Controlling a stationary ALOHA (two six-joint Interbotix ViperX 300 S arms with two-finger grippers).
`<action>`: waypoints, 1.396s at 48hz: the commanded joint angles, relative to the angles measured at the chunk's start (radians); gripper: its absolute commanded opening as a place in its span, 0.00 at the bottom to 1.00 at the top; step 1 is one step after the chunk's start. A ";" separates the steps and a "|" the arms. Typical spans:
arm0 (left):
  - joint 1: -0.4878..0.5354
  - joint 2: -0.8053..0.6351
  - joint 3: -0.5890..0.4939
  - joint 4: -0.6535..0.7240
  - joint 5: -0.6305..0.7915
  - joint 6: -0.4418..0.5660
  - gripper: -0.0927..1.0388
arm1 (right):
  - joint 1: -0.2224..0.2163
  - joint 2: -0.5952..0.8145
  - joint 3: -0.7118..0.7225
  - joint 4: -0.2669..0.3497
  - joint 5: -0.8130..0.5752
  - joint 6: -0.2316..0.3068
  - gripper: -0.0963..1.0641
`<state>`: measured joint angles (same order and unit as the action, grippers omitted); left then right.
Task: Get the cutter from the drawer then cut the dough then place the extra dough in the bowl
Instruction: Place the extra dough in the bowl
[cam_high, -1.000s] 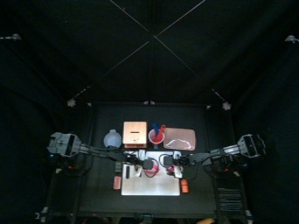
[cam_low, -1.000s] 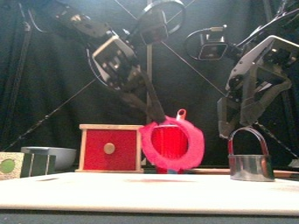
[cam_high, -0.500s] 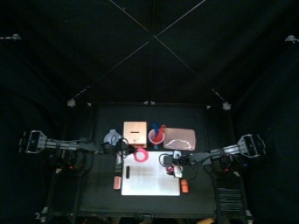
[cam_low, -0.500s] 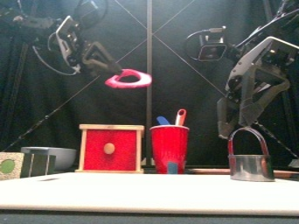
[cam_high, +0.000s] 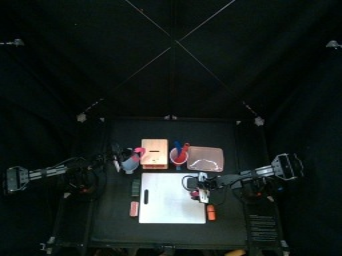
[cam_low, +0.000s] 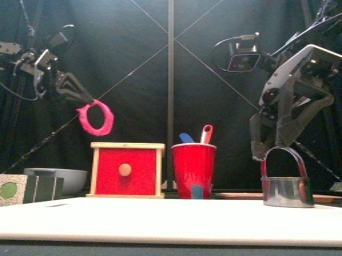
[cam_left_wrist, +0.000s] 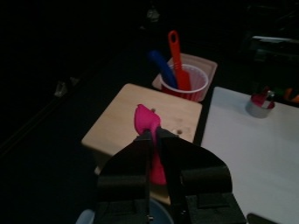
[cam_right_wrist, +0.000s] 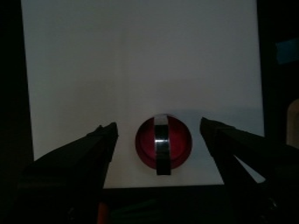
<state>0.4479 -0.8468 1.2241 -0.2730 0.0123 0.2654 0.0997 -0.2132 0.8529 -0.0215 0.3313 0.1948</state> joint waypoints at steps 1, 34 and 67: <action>0.018 -0.012 -0.014 0.015 0.092 -0.002 0.52 | -0.003 -0.015 -0.006 0.003 -0.006 0.002 0.98; 0.066 -0.018 0.015 0.081 0.295 -0.003 0.52 | -0.003 -0.014 -0.014 0.012 -0.006 0.002 0.98; 0.110 -0.017 0.017 0.015 0.291 -0.012 0.75 | -0.003 -0.015 -0.021 0.014 -0.006 0.002 0.98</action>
<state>0.5538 -0.8652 1.2533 -0.2301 0.3099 0.2546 0.0982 -0.2132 0.8514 -0.0092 0.3313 0.1948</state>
